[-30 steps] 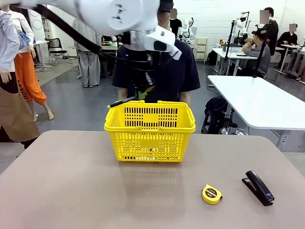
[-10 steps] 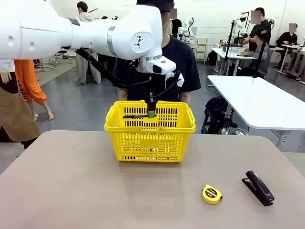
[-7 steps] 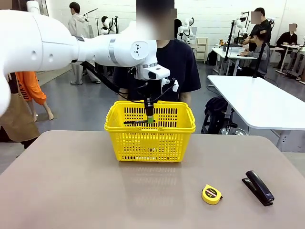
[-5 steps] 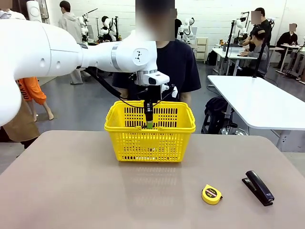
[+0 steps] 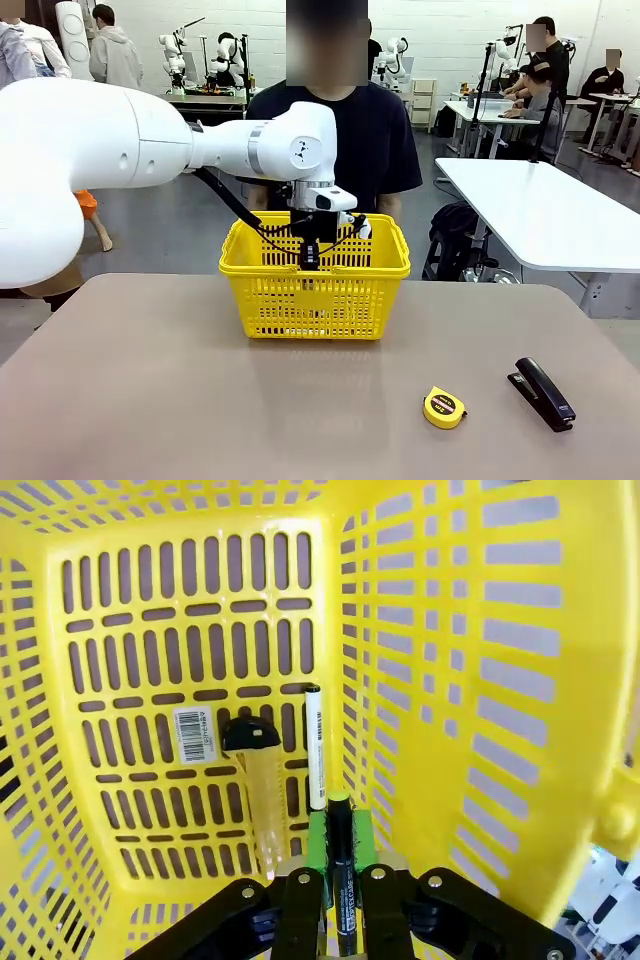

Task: Place the items the person wants into the basket.
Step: Pick up the item the person points to and place it in the Market Basket.

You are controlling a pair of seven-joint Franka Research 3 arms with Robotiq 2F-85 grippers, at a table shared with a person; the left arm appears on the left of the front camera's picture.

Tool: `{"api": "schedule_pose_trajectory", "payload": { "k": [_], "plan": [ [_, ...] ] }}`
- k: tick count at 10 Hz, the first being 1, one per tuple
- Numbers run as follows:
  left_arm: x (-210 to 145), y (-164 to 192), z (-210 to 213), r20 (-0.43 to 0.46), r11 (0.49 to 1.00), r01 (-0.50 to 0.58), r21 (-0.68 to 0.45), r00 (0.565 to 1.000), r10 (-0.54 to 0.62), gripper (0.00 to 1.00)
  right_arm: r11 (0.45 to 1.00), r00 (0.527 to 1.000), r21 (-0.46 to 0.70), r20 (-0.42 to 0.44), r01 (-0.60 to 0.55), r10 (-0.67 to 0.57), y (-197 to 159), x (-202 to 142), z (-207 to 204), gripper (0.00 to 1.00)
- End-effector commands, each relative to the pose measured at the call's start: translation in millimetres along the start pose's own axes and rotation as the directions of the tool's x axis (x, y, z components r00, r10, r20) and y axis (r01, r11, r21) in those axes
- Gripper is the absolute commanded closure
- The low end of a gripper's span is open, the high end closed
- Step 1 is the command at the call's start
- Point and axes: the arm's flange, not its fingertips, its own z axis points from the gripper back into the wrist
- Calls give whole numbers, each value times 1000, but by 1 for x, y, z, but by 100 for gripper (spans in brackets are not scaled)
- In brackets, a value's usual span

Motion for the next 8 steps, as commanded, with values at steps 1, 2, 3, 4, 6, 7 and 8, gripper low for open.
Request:
{"api": "schedule_pose_trajectory", "payload": {
  "k": [1,2,3,4,6,7,8],
  "plan": [
    [12,17,8,-14,1000,-8,-3,1000,7,89,1000,1000,18,10,-15,15,0,1,-1,0],
    [13,19,9,-4,1000,10,3,1000,-10,89,1000,1000,18,10,-15,15,0,1,-1,0],
    [13,19,8,3,1000,20,13,1000,-20,89,1000,1000,18,10,-15,15,0,1,-1,0],
    [12,18,7,5,1000,26,13,1000,-26,39,1000,1000,18,10,-15,15,0,1,-1,0],
    [13,20,9,0,999,34,5,999,-34,0,1000,1000,18,10,-15,15,0,1,-1,0],
    [14,17,9,2,999,36,13,999,-36,0,1000,1000,18,10,-15,15,0,1,-1,0],
    [13,17,11,3,999,38,16,999,-38,0,1000,1000,18,10,-15,15,0,1,-1,0]
  ]
}}
